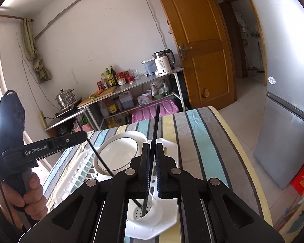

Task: Organize utensils
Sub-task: 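Lower the left tool's chopstick into the white cup while the right tool inserts its own, then open both tools and withdraw them from the cup toward the chopsticks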

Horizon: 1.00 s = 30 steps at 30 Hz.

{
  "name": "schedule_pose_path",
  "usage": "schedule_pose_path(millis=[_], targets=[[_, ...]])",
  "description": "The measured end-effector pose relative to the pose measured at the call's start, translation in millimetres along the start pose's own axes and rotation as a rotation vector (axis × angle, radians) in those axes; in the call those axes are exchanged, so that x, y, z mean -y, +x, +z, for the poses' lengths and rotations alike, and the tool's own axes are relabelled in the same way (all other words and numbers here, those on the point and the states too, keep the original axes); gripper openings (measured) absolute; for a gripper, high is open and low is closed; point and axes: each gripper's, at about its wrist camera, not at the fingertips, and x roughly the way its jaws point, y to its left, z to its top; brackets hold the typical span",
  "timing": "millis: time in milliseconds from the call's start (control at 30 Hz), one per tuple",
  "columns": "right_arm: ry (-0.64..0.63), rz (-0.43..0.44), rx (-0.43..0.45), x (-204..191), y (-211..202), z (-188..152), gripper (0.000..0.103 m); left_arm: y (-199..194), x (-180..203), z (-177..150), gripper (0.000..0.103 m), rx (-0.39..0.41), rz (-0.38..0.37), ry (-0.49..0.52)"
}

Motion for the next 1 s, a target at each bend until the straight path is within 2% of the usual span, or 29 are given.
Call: schedule_pose_path(millis=[233,400,633,800,1000], targets=[[0.015,-0.044,-0.027,12,-4,0,0.008,-7,-10,-9,0.006,-0.011,0.053,0.013],[-0.005,-0.065,-0.046,12,-10,-2,0.008,-11,-11,-15,0.006,-0.033,0.054,0.016],[-0.016,-0.079,-0.048,13,-27,-9,0.016,-30,-4,-31,0.006,-0.041,0.066,0.057],[-0.031,-0.069,-0.048,4,-47,-22,0.016,-62,3,-54,0.007,-0.021,0.088,0.099],[-0.102,-0.034,-0.035,-24,-83,-53,0.017,-112,8,-103,0.007,0.005,0.118,0.146]])
